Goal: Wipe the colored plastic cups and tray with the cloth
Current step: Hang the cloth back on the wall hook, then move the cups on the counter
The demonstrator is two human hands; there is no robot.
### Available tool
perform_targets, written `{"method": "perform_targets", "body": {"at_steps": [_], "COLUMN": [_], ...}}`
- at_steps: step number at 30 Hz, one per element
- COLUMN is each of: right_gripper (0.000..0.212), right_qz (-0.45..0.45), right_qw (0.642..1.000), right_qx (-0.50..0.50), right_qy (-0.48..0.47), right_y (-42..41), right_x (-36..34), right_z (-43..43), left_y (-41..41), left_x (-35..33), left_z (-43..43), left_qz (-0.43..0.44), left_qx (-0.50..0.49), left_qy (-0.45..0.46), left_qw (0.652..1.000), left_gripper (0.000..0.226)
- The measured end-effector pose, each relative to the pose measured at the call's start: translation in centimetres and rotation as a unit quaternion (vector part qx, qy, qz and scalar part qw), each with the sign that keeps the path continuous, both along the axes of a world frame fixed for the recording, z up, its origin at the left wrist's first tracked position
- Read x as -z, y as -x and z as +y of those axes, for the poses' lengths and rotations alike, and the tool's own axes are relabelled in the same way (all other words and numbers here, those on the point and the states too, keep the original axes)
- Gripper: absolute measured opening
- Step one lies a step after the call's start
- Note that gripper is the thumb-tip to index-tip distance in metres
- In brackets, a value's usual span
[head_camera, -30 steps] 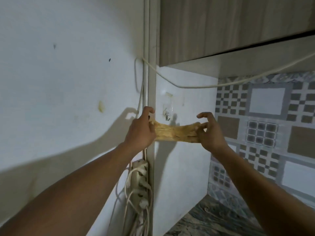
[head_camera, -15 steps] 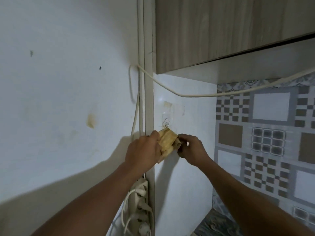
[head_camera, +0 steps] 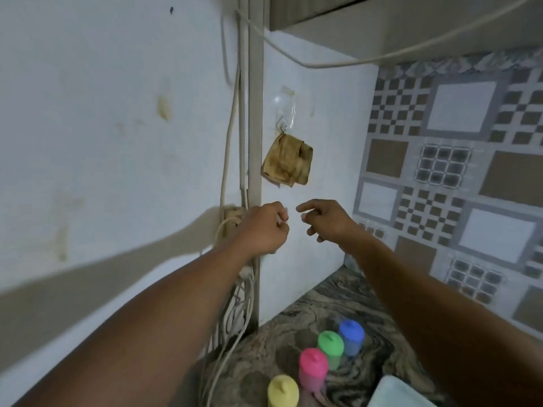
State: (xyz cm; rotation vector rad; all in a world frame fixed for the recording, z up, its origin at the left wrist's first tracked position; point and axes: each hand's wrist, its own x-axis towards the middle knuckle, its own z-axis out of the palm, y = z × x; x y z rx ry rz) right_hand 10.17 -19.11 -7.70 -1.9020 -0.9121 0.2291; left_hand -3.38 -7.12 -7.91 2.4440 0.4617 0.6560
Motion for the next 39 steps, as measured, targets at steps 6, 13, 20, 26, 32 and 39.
{"method": "perform_targets", "body": {"at_steps": [6, 13, 20, 26, 32, 39], "right_gripper": [0.024, 0.065, 0.076, 0.063, 0.059, 0.049], "right_qz": [-0.077, -0.240, -0.304, -0.293, -0.226, -0.150], "right_qw": [0.976, 0.882, 0.835, 0.854, 0.894, 0.924], "right_qx": [0.007, -0.066, -0.060, -0.092, -0.138, -0.019], "right_qy": [0.204, 0.400, 0.455, 0.420, 0.360, 0.351], "right_y": [2.8, 5.8, 6.2, 5.4, 5.1, 1.1], "right_x": [11.9, 23.3, 26.7, 26.2, 24.1, 20.2], "right_z": [-5.5, -9.4, -8.2, -6.9, -8.7, -15.2], "left_y": [3.0, 6.6, 6.3, 4.5, 3.0, -1.7], "left_x": [10.5, 22.2, 25.0, 24.8, 22.4, 18.2], "left_z": [-3.9, -7.5, -7.4, -5.7, -4.2, -7.2], "left_qz": [0.250, 0.390, 0.405, 0.402, 0.424, 0.403], "left_qx": [0.045, 0.075, 0.069, 0.078, 0.088, 0.146], "left_qy": [-0.047, -0.010, -0.084, -0.063, -0.026, -0.019], "left_qw": [0.966, 0.918, 0.908, 0.910, 0.901, 0.903], "left_gripper": [0.049, 0.118, 0.081, 0.064, 0.071, 0.070]}}
